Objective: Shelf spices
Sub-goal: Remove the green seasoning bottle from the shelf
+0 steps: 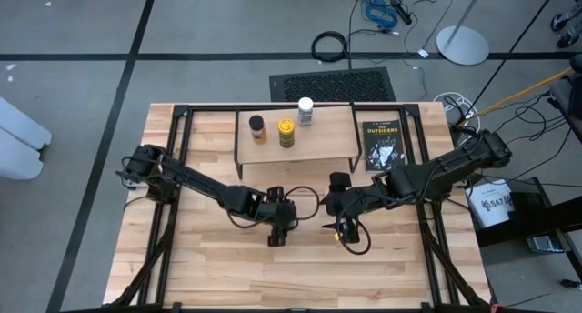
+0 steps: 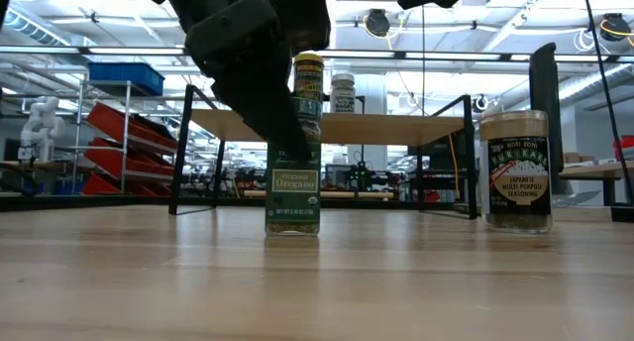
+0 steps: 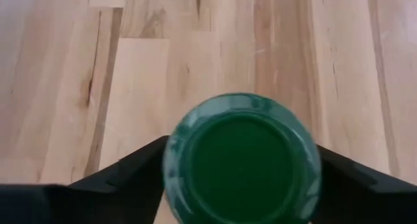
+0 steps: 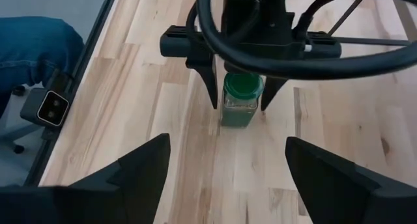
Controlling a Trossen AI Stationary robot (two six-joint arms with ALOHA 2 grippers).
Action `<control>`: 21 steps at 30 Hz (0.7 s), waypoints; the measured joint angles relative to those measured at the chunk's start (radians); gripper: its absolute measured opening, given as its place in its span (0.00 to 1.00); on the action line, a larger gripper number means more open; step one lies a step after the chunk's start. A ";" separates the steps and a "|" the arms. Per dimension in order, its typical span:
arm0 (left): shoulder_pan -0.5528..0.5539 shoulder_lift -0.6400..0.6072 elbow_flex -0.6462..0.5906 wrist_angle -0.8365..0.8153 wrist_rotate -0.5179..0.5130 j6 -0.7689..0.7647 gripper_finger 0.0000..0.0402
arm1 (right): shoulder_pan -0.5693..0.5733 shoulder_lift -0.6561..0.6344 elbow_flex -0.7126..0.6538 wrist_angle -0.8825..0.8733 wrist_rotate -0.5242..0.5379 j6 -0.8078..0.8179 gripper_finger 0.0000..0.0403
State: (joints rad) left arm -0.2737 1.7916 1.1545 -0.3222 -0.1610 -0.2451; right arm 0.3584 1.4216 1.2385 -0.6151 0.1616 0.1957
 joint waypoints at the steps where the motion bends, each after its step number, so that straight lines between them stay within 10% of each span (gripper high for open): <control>1: -0.001 0.000 0.000 0.001 0.002 0.000 0.69 | 0.000 0.000 0.000 0.000 0.000 -0.002 0.72; 8: 0.000 -0.001 0.000 -0.004 0.028 -0.003 0.50 | 0.000 0.000 0.000 0.000 0.000 -0.006 0.72; 21: -0.010 -0.168 0.000 -0.244 -0.062 -0.037 0.52 | 0.000 0.000 0.000 -0.010 0.000 -0.005 0.72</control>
State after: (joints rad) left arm -0.2835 1.6236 1.1545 -0.5663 -0.2235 -0.2819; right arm 0.3584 1.4216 1.2385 -0.6255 0.1617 0.1904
